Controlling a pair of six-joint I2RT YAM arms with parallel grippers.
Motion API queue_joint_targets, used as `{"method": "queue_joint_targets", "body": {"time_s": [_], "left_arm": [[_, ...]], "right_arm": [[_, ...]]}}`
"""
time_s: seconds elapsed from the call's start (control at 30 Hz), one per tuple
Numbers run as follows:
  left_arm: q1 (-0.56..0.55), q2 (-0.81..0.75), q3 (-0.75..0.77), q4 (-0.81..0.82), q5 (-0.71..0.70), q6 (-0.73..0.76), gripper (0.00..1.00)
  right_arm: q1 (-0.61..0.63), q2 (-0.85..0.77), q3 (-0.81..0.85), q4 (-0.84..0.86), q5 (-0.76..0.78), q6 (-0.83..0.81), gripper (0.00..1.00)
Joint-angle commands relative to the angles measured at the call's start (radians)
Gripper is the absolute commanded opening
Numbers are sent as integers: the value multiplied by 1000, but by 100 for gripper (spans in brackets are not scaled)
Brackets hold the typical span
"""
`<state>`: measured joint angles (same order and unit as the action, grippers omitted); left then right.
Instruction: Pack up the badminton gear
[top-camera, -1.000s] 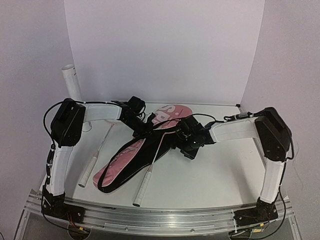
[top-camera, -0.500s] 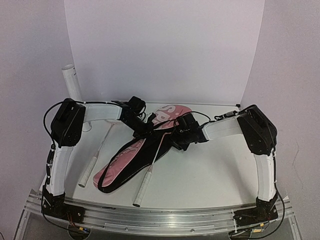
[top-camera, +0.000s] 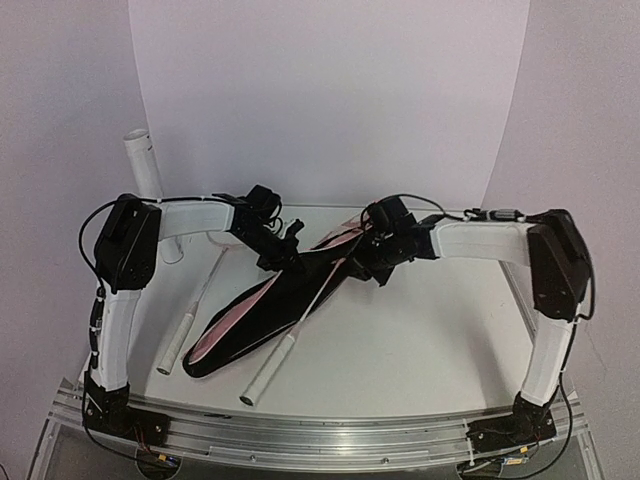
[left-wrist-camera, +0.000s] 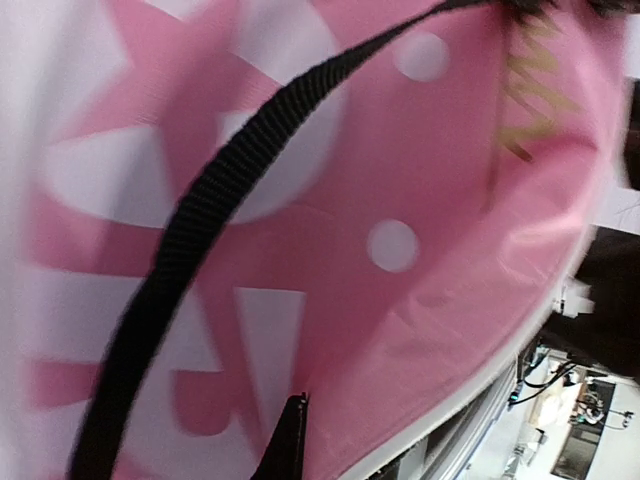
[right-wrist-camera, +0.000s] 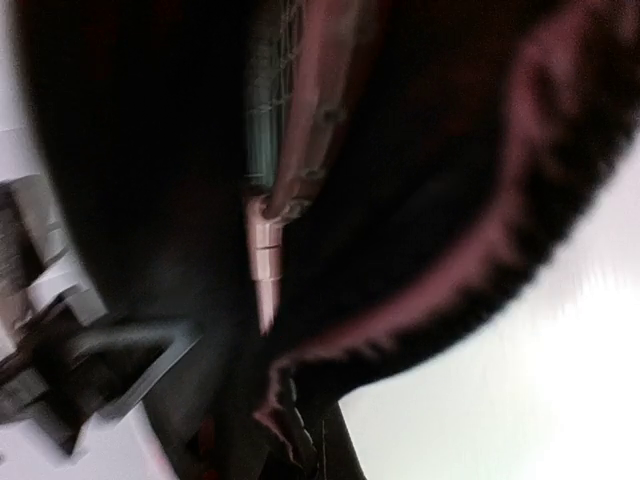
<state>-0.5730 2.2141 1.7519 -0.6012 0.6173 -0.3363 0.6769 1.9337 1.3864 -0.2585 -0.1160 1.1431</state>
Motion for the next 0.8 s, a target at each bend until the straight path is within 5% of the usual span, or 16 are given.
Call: {"method": "queue_joint_targets", "body": {"time_s": [0.0,0.43,0.77], "left_arm": [[38,-90,21,-91,-166,105,0],[-42,-262,-82,-38,-339,363,0],[-114,-297,-14,-141,-426,453,0]], "right_arm": [[4,-227,127,-301,-168,64,0],[7,-302,18,-430,-100,66,0],[42,-217,160,-434,-57,13,0]]}}
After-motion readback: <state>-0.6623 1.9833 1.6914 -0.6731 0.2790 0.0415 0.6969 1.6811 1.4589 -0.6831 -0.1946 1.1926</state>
